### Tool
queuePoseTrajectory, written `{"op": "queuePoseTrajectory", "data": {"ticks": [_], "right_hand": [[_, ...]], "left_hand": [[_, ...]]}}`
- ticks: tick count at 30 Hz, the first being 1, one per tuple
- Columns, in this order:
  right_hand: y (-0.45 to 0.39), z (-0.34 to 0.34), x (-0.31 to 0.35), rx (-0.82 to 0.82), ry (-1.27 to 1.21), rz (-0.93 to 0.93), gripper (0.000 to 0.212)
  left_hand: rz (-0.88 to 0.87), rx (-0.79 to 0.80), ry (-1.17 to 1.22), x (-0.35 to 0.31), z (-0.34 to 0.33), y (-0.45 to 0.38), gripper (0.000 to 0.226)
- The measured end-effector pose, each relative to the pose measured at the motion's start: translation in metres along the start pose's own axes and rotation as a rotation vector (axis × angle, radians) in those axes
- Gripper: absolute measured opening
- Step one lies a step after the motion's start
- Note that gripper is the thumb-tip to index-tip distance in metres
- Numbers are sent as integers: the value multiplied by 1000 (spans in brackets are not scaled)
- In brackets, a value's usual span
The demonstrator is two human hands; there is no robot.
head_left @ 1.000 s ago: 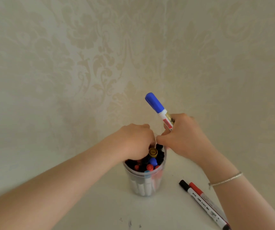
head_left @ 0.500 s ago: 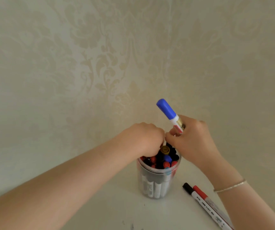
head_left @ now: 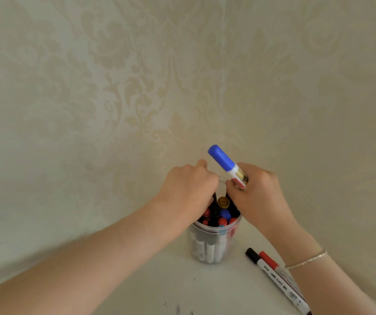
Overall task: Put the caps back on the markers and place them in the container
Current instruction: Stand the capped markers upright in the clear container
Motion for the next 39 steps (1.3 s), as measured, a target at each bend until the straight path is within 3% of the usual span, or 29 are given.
{"op": "queuePoseTrajectory", "data": {"ticks": [3,6,9,11,13,17,21,22,24,27,29,31,35,39], "right_hand": [[0,1,2,-9,18,23,40],[0,1,-1,-18,30,22,32],[1,2,-7,-48,30,-18,31],[1,4,-13,-66,5,-78,36],[1,5,-19,-75,-29,-152,40],[3,3,-26,-83,-88,-239,37],[6,1,-25,-91,-143,-276,25],[7,1,-24,-91,-153,-287,23],[8,-1,-24,-91,-159,-293,23],[8,-2,-21,-109,-162,-282,21],[9,-1,-18,-125,-179,-272,20],[12,1,-15,-155,-191,-252,19],[20,6,-13,-224,-184,-206,19],[24,6,-19,-265,-205,-220,20]], "left_hand": [[-8,61,62,4,-1,1,5],[-40,110,144,12,-1,-2,22],[-86,97,256,13,-1,-3,20],[-23,97,502,19,5,-3,7],[101,83,828,33,18,-4,12],[349,-203,1443,66,46,-10,15],[663,-551,1764,91,45,-8,11],[686,-556,1754,93,43,-8,11],[596,-388,1573,84,39,-11,11],[181,-51,890,45,29,-13,9],[-15,22,493,24,21,-11,14],[-136,43,274,11,16,-9,11],[-261,98,131,-1,7,-4,5],[-261,179,202,-5,1,-4,31]]}}
Point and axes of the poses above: each hand's wrist, its own y-axis away from the middle knuckle, its own z-axis out of the back of the hand, x = y × z, the point moved 6 cm from there along -y, towards the middle knuckle, and after that the axes turned 15 degrees about -x, right-handed, at the moved point
